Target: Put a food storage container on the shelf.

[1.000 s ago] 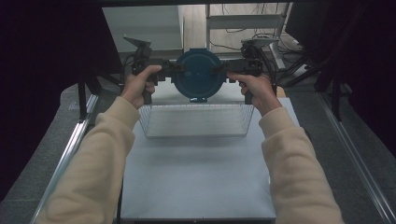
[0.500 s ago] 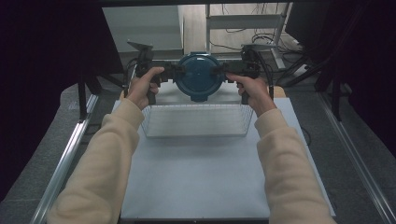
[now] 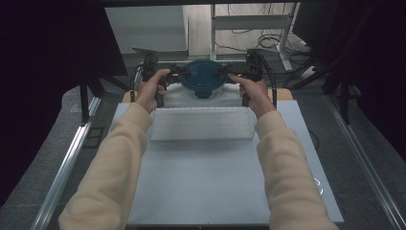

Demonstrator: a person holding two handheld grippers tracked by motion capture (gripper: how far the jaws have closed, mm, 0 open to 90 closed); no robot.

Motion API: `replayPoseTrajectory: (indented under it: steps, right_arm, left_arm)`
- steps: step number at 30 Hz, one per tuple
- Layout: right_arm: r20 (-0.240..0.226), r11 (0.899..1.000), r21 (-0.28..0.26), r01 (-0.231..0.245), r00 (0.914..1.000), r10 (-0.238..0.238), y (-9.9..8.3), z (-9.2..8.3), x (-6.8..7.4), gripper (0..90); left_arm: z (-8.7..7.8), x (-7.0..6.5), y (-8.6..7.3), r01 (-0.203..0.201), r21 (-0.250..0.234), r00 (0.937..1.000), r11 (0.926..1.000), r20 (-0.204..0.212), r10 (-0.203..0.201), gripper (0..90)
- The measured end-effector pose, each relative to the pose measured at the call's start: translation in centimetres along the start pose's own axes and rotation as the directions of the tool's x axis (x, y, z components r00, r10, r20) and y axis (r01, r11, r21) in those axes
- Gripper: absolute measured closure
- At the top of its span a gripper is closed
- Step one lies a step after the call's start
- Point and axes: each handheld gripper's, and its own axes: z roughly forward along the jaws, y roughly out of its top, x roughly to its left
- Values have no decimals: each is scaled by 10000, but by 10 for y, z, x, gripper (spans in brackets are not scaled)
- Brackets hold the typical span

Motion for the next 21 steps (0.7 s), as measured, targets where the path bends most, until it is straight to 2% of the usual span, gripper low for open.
replayPoseTrajectory:
  steps: [4, 6, 7, 8, 9, 11, 12, 13, 15, 17, 18, 19, 20, 21]
  right_arm:
    - [-8, 9999, -96, 30, 10000, -30, -2, 0, 1, 317]
    - [134, 9996, -199, 190, 9997, -187, -4, 1, 4, 264]
    - [134, 9996, -199, 190, 9997, -187, -4, 1, 4, 264]
    - [131, 9992, -325, 226, 9997, -221, -6, 0, 7, 203]
    - [154, 9992, -293, 262, 9996, -257, -7, 0, 8, 176]
    - [173, 9992, -255, 294, 9994, -289, -8, -1, 10, 150]
    - [425, 9982, -270, 539, 9977, -528, -11, -4, 14, 127]
    - [425, 9982, -270, 539, 9977, -528, -11, -4, 14, 127]
    - [848, 9938, -505, 994, 9919, -949, -14, -10, 18, 112]
    - [902, 9898, -677, 1255, 9888, -1192, -15, -20, 19, 107]
    - [935, 9883, -714, 1349, 9874, -1280, -16, -23, 19, 107]
    - [985, 9864, -750, 1460, 9855, -1384, -18, -26, 20, 107]
    - [977, 9846, -720, 1591, 9836, -1518, -19, -29, 21, 108]
    - [970, 9800, -737, 1847, 9794, -1773, -22, -33, 23, 111]
  left_arm:
    - [2, -1, -3, -195, 48, 9998, 9998, 16, 194, 369]
    - [1, -2, -4, -293, 48, 9995, 9996, -102, 294, 301]
    - [0, -4, -5, -384, -52, 9990, 9993, -214, 382, 301]
    - [-5, -7, -7, -680, -334, 9969, 9971, -426, 665, 247]
    - [-5, -7, -7, -680, -334, 9969, 9971, -426, 665, 230]
    - [-12, -10, -9, -1022, -532, 9924, 9933, -738, 982, 216]
    - [-19, -13, -13, -1472, -648, 9851, 9870, -995, 1404, 210]
    - [-19, -13, -13, -1472, -648, 9851, 9870, -995, 1404, 209]
    - [-26, -16, -17, -1716, -742, 9806, 9824, -1086, 1631, 208]
    - [-32, -18, -22, -1844, -824, 9788, 9794, -1059, 1754, 203]
    - [-35, -19, -24, -2034, -843, 9735, 9755, -1235, 1923, 203]
    - [-41, -22, -29, -2480, -820, 9591, 9653, -1613, 2327, 203]
    - [-43, -24, -32, -2717, -804, 9512, 9590, -1737, 2549, 205]
    - [-43, -24, -32, -2717, -804, 9512, 9590, -1737, 2549, 213]
